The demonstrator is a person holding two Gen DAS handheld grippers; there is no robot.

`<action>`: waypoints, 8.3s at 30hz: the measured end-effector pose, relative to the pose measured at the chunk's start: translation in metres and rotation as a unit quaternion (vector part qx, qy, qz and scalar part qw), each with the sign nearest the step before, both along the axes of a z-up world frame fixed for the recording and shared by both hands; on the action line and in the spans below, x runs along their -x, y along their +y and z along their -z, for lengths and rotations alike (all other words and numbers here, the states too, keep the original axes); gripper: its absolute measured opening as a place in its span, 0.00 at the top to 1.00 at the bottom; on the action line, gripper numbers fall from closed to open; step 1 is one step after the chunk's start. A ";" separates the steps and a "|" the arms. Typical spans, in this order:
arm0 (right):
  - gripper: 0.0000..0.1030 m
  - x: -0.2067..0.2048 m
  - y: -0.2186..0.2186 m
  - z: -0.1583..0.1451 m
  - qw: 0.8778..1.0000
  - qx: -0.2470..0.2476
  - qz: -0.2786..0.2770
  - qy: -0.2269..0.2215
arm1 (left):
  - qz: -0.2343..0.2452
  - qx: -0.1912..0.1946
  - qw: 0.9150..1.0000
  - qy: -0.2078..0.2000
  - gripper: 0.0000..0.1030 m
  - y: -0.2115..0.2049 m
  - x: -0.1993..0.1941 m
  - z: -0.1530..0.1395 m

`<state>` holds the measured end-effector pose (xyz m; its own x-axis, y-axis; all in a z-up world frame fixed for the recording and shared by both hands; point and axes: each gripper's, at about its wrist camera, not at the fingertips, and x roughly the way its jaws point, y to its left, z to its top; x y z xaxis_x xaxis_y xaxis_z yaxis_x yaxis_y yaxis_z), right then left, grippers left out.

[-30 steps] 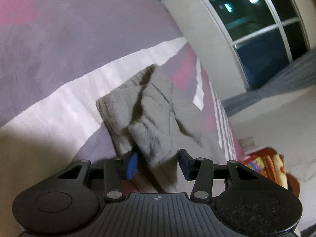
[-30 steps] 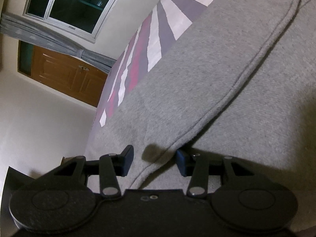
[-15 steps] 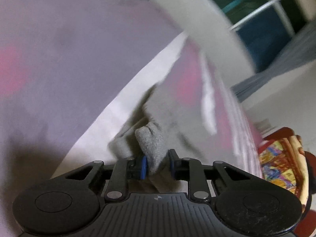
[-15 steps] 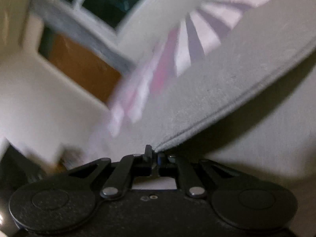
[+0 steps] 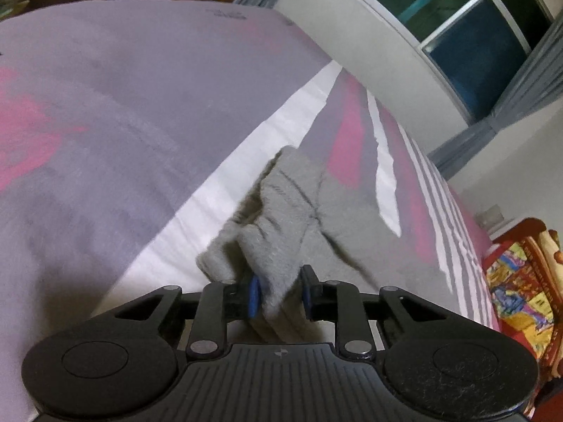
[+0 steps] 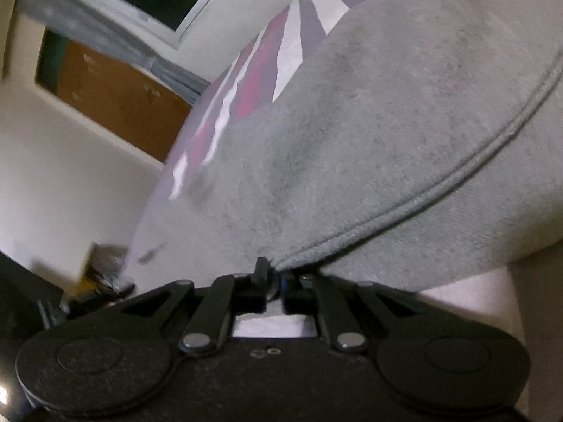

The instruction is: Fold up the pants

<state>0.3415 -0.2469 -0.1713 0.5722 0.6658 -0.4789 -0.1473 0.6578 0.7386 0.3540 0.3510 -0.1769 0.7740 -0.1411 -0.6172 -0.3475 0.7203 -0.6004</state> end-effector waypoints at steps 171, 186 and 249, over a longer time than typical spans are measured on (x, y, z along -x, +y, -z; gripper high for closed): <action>0.57 -0.226 0.146 -0.011 0.964 0.208 -0.130 -0.100 | -0.021 -0.100 0.995 -0.012 0.35 -0.017 0.020 0.012; 0.77 -0.169 0.143 -0.032 0.937 0.268 -0.142 -0.173 | -0.025 -0.165 0.986 -0.023 0.25 -0.025 0.033 -0.023; 0.84 0.005 -0.287 -0.042 0.931 0.220 0.290 -0.022 | 0.103 -0.239 0.966 0.007 0.00 -0.157 0.000 0.016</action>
<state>0.3367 -0.5343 -0.1298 0.8003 -0.0164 -0.5994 0.3035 0.8732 0.3813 0.3538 0.1937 -0.1930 0.7508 0.0125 -0.6604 -0.1737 0.9684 -0.1791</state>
